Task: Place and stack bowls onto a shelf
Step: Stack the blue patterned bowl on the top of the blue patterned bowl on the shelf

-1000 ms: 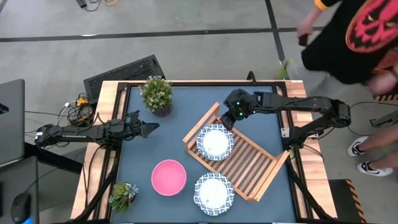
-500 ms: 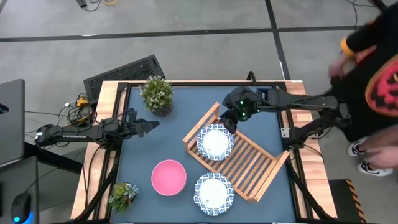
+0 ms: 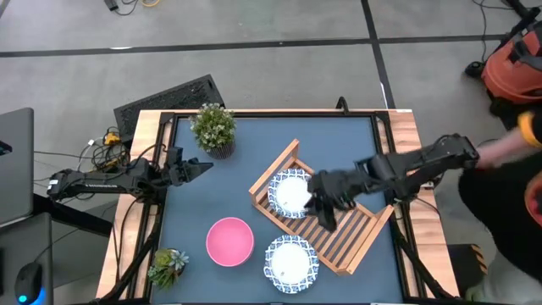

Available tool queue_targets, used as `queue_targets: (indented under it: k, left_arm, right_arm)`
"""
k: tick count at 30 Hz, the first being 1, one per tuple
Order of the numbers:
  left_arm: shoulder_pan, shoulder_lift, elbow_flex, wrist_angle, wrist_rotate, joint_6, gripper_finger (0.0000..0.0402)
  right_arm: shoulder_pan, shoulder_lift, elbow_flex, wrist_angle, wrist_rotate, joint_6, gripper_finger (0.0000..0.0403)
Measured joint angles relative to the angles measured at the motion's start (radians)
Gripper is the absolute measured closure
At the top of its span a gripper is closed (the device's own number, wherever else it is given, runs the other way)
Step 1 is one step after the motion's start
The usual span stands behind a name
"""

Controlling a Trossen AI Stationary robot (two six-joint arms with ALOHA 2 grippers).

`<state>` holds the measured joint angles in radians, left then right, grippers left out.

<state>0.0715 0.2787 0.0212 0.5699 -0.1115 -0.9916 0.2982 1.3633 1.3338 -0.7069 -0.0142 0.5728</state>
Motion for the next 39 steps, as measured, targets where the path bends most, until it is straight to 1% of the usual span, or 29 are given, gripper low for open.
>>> queue_targets:
  k: [5,9,14,19,22,24,29,34,39]
  left_arm:
    - [0.0,0.0,0.0,-0.001,-0.001,0.0,0.0289]
    - [0.0,0.001,0.0,-0.006,-0.001,0.0,0.0289]
    - [0.0,0.0,0.0,-0.014,-0.002,0.0,0.0289]
    - [0.0,0.0,0.0,-0.024,-0.001,0.0,0.0289]
    - [0.0,0.0,0.0,-0.033,-0.001,-0.006,0.0289]
    - [0.0,0.0,0.0,-0.037,-0.001,-0.006,0.0289]
    - [0.0,0.0,0.0,-0.063,0.0,-0.007,0.0289]
    - [0.0,0.0,0.0,-0.072,0.003,-0.007,0.0289]
    - [0.0,0.001,0.0,-0.085,0.004,-0.007,0.0289]
  right_arm:
    - [0.154,0.069,-0.002,0.042,0.145,0.03,0.027]
    - [0.21,0.158,0.002,0.107,0.157,0.029,0.027]
    - [0.235,0.293,-0.001,0.131,0.122,0.02,0.027]
    - [0.209,0.385,0.0,0.156,0.121,-0.096,0.0258]
    - [0.174,0.428,0.006,0.198,0.094,-0.185,0.0243]
    - [0.154,0.46,0.031,0.2,0.077,-0.244,0.0231]
    - [0.114,0.572,0.133,0.182,-0.002,-0.378,0.0205]
    - [0.085,0.656,0.233,0.141,-0.017,-0.486,0.02]
    - [0.058,0.664,0.244,0.101,-0.014,-0.528,0.0202]
